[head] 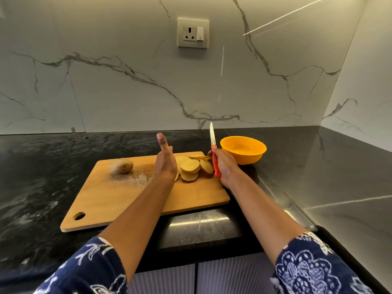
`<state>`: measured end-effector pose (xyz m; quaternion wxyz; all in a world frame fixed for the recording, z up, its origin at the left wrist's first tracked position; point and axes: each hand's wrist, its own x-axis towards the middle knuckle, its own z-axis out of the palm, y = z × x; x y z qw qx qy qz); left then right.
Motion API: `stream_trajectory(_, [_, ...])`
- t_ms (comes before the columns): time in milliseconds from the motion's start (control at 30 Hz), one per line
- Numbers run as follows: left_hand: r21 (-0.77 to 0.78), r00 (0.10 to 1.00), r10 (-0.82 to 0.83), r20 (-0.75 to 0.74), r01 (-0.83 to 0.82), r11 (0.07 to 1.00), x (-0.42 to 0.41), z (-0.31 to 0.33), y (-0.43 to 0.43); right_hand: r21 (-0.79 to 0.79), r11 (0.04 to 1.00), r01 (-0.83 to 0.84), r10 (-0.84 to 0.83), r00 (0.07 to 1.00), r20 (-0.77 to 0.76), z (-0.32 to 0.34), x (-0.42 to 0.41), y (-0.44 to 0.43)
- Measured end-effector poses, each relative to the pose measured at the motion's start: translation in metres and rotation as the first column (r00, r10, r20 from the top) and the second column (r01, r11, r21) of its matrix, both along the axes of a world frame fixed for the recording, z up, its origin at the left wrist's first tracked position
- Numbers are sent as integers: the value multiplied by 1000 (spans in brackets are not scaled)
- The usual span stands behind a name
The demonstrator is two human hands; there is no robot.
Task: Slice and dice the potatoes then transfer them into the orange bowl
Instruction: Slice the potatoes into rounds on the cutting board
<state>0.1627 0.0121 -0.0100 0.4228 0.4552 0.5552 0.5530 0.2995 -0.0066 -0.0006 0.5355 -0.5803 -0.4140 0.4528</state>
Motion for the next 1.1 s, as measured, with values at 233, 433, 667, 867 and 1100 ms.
stream_trajectory(233, [3, 988, -88, 127, 88, 996, 2, 4, 8, -8, 1000, -22, 23, 997, 69, 3, -5, 7])
stream_trajectory(433, [35, 979, -13, 202, 6, 999, 12, 5, 9, -3, 1000, -27, 27, 973, 231, 3, -23, 14])
stream_trajectory(667, [79, 988, -72, 138, 62, 995, 0, 8, -2, 8, 1000, 22, -23, 996, 92, 3, -17, 10])
stream_trajectory(867, [367, 988, -32, -151, 86, 926, -87, 31, -24, 250, 968, -22, -35, 975, 222, 16, -27, -10])
stream_trajectory(1100, [-148, 648, -153, -746, 62, 987, -185, 18, -14, 339, 914, -224, 77, 915, 397, 9, -93, -29])
